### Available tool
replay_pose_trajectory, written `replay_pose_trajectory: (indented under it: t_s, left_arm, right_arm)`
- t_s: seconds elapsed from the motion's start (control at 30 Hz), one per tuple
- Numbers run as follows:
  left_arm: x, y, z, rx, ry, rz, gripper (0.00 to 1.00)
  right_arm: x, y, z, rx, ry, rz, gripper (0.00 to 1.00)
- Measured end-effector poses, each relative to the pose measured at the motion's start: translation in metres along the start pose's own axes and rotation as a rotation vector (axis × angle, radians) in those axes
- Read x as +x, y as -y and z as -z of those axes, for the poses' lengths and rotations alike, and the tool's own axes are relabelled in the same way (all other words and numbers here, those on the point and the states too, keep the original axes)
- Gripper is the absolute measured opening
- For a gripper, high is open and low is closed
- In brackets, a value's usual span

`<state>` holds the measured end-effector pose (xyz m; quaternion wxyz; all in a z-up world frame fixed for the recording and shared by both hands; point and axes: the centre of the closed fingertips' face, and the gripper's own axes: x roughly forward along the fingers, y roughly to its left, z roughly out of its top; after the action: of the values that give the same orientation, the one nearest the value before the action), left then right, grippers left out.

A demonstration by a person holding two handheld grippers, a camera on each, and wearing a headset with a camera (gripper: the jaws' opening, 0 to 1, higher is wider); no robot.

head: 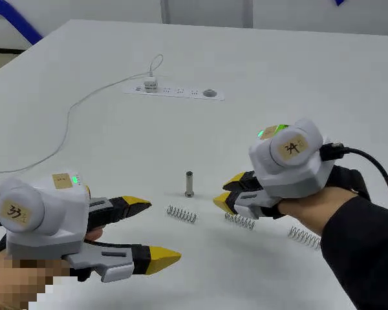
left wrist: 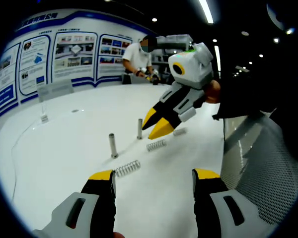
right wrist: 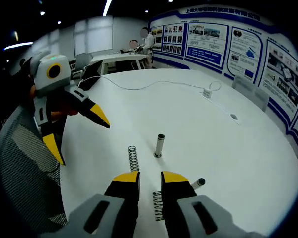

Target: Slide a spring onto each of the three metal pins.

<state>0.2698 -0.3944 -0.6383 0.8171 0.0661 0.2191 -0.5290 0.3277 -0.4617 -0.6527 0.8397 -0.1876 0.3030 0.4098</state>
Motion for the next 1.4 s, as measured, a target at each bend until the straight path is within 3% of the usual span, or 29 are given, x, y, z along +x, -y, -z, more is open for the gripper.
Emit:
replay_pose_trajectory:
  t_s: [0.23, 0.57, 0.87, 1.4]
  left_arm:
    - [0.0, -0.001, 0.001, -0.001, -0.007, -0.003, 0.64]
    - [0.0, -0.002, 0.004, -0.006, -0.017, -0.008, 0.64]
    - [0.001, -0.003, 0.005, -0.015, -0.02, -0.012, 0.64]
    - [0.001, -0.003, 0.007, -0.019, -0.026, -0.015, 0.63]
  right_arm:
    - [0.019, -0.017, 0.002, -0.034, -0.021, -0.062, 0.18]
    - [0.043, -0.027, 0.011, -0.047, -0.067, -0.118, 0.18]
    - [0.056, -0.027, 0.019, -0.043, -0.096, -0.137, 0.17]
    - [0.06, -0.029, 0.019, -0.026, -0.095, -0.147, 0.12]
